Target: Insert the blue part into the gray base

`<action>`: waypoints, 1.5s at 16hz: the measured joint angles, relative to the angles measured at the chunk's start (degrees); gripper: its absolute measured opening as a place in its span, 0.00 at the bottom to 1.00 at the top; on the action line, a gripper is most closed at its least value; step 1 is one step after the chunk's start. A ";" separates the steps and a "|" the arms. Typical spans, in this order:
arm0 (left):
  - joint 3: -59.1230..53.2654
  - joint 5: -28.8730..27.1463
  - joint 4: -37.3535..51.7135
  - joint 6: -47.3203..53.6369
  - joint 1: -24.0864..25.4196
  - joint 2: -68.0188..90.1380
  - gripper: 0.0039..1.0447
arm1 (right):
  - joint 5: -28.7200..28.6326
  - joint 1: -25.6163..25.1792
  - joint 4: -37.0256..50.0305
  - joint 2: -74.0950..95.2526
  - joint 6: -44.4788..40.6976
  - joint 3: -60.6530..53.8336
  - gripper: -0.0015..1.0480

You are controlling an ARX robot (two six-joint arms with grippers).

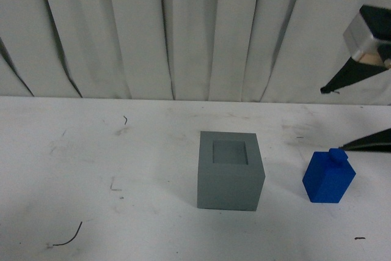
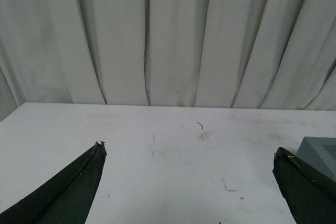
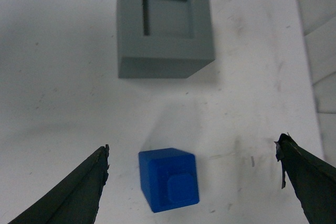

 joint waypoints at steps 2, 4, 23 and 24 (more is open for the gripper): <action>0.00 0.00 -0.02 0.00 0.00 0.00 0.94 | 2.78 -0.04 -3.50 2.69 -3.28 1.62 0.94; 0.00 0.00 -0.02 0.00 0.00 0.00 0.94 | 5.46 -0.13 -4.26 4.79 -5.68 2.60 0.94; 0.00 0.00 -0.02 0.00 0.00 0.00 0.94 | 21.22 5.62 -5.64 20.33 -5.62 12.28 0.48; 0.00 0.02 -0.02 0.00 0.00 0.00 0.94 | 21.31 5.60 -5.29 20.33 -5.51 12.39 0.46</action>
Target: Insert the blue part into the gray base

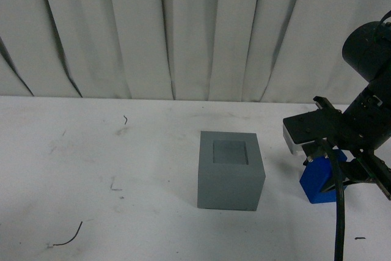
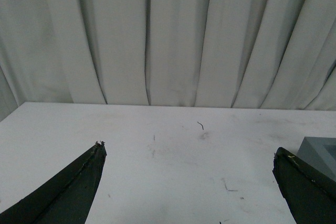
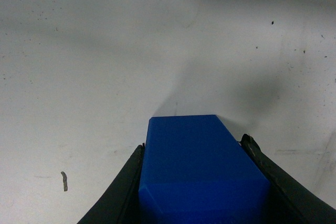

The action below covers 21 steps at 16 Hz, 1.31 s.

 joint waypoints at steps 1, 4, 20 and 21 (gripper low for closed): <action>0.00 -0.02 0.00 0.00 0.00 0.00 0.94 | -0.02 -0.02 0.24 0.00 0.15 0.00 0.45; 0.00 -0.02 0.00 0.00 0.00 0.00 0.94 | -0.04 -0.07 -0.07 0.00 0.63 0.11 0.45; 0.00 -0.04 0.00 0.00 0.00 0.00 0.94 | -3.54 13.70 -28.26 2.86 6.88 33.73 0.45; 0.00 -0.02 0.00 0.00 0.00 0.00 0.94 | -3.19 14.75 -28.61 3.58 7.45 33.81 0.45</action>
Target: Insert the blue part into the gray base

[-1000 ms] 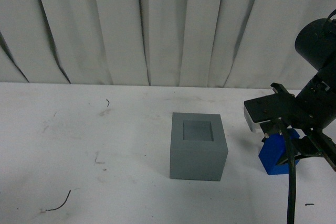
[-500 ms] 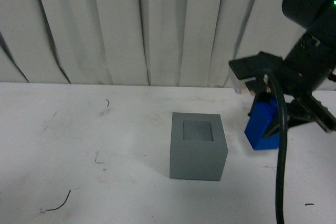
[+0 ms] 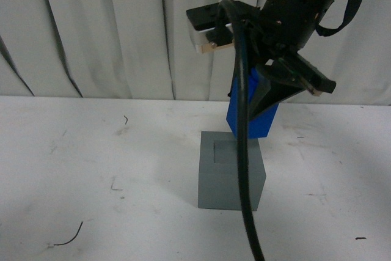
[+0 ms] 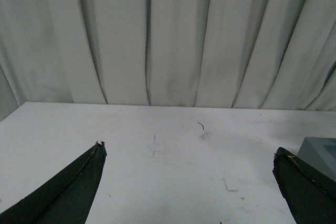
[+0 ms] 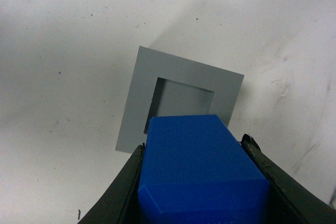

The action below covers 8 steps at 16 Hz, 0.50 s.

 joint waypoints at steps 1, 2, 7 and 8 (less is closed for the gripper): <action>0.00 0.00 0.00 0.00 0.00 0.00 0.94 | 0.44 0.96 0.35 0.48 0.94 -0.04 0.45; 0.00 0.00 0.00 0.00 0.00 0.00 0.94 | 0.76 1.62 1.51 0.61 2.47 -0.37 0.45; 0.00 0.00 0.00 0.00 0.00 0.00 0.94 | 2.23 3.39 4.72 0.63 9.05 -3.02 0.45; 0.00 0.02 0.00 0.00 0.00 0.00 0.94 | 2.60 3.96 5.49 0.63 10.45 -4.04 0.45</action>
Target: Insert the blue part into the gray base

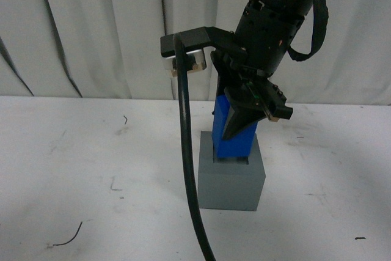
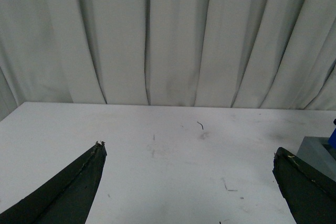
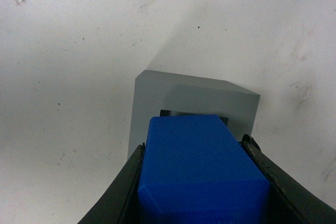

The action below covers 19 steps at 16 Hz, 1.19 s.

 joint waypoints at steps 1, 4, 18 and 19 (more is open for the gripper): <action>0.00 -0.02 0.00 0.00 0.00 0.00 0.94 | 0.24 0.35 0.87 0.00 1.51 -1.09 0.45; 0.00 -0.02 0.00 0.00 0.00 0.00 0.94 | 0.79 0.37 2.10 0.00 2.62 -3.15 0.45; 0.00 -0.02 0.00 0.00 0.00 0.00 0.94 | 0.04 -0.72 4.81 0.20 3.37 -3.65 0.45; 0.00 -0.02 0.00 0.00 0.00 0.00 0.94 | -0.04 -0.39 4.63 0.20 4.59 -3.67 0.45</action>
